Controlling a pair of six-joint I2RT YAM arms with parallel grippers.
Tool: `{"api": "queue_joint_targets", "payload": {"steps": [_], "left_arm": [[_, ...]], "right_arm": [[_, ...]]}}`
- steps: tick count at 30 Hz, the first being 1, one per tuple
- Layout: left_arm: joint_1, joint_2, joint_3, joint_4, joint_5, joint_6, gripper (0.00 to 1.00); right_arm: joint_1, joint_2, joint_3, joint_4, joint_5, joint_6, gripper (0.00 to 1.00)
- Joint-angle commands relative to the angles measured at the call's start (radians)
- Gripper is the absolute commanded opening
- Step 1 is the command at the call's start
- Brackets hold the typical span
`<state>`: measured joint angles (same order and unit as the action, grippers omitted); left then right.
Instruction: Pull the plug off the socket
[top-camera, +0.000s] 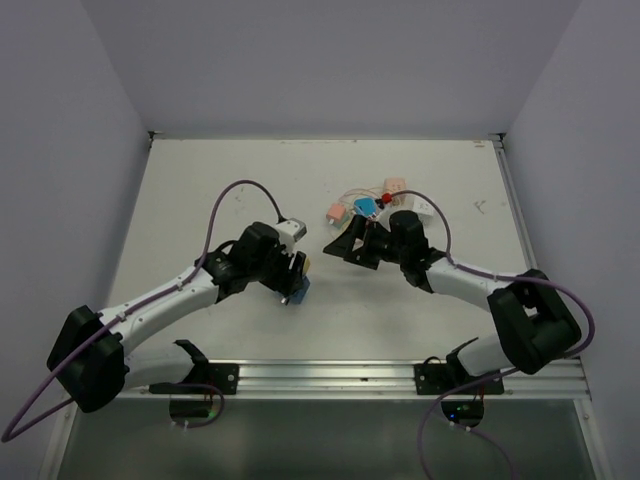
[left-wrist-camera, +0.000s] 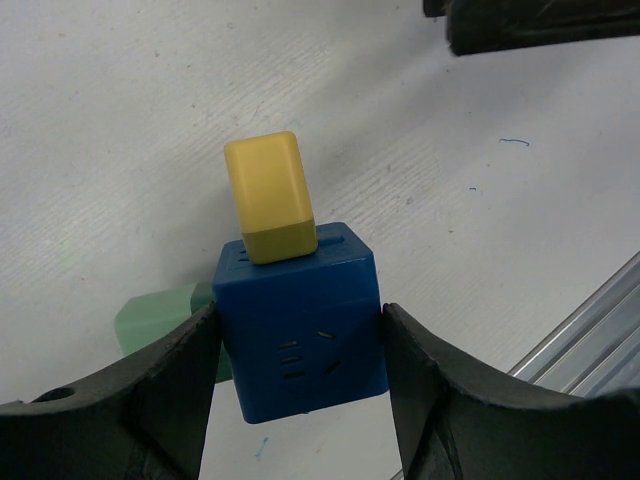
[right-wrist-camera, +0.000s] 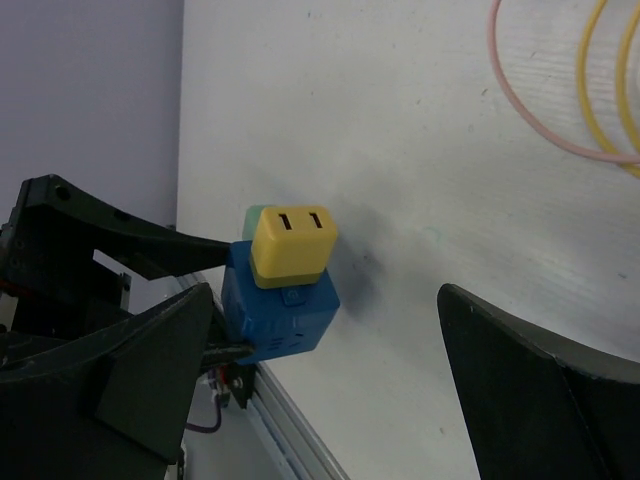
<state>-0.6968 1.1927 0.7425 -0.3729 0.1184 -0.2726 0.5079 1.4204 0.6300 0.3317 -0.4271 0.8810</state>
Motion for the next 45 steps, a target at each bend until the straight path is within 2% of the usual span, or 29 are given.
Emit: {"api": "queue_joint_targets", "payload": {"steps": [1,6,15,19,25,27,28,30,31,32,33,35,39,45], "left_arm": [[-0.023,-0.033,0.043,0.094,0.000,0.000,0.00],[-0.046,-0.038,0.043,0.114,-0.014,-0.010,0.00],[-0.064,-0.056,0.028,0.153,-0.029,-0.027,0.00],[-0.067,-0.062,0.015,0.170,-0.029,-0.039,0.00],[-0.073,-0.051,0.006,0.178,-0.032,-0.037,0.00],[-0.075,-0.047,0.006,0.178,-0.036,-0.037,0.00],[-0.076,-0.044,0.003,0.178,-0.036,-0.039,0.00],[-0.076,-0.036,0.000,0.178,-0.040,-0.043,0.00],[-0.076,-0.035,0.001,0.178,-0.042,-0.048,0.00],[-0.078,-0.035,0.000,0.178,-0.052,-0.054,0.01],[-0.076,-0.035,-0.003,0.184,-0.059,-0.059,0.09],[-0.076,-0.036,-0.005,0.190,-0.071,-0.071,0.16],[-0.079,-0.031,-0.002,0.206,-0.086,-0.091,0.43],[-0.099,-0.001,0.003,0.209,-0.114,-0.106,0.52]], "right_arm": [[0.033,0.044,-0.007,0.179,-0.019,0.096,0.99],[0.099,0.117,0.002,0.260,-0.013,0.128,0.99],[0.133,0.236,-0.013,0.409,-0.036,0.199,0.97],[0.139,0.272,-0.018,0.464,-0.050,0.216,0.90],[0.146,0.284,-0.021,0.520,-0.061,0.228,0.69],[0.146,0.276,-0.023,0.520,-0.061,0.220,0.57],[0.146,0.273,-0.026,0.520,-0.059,0.219,0.44],[0.146,0.269,-0.030,0.517,-0.058,0.214,0.28],[0.146,0.265,-0.032,0.515,-0.056,0.214,0.12],[0.146,0.264,-0.033,0.515,-0.056,0.211,0.05],[0.146,0.264,-0.033,0.517,-0.056,0.213,0.00],[0.147,0.259,-0.035,0.514,-0.058,0.213,0.00],[0.147,0.253,-0.035,0.512,-0.055,0.211,0.00],[0.147,0.244,-0.033,0.491,-0.047,0.199,0.00]]}}
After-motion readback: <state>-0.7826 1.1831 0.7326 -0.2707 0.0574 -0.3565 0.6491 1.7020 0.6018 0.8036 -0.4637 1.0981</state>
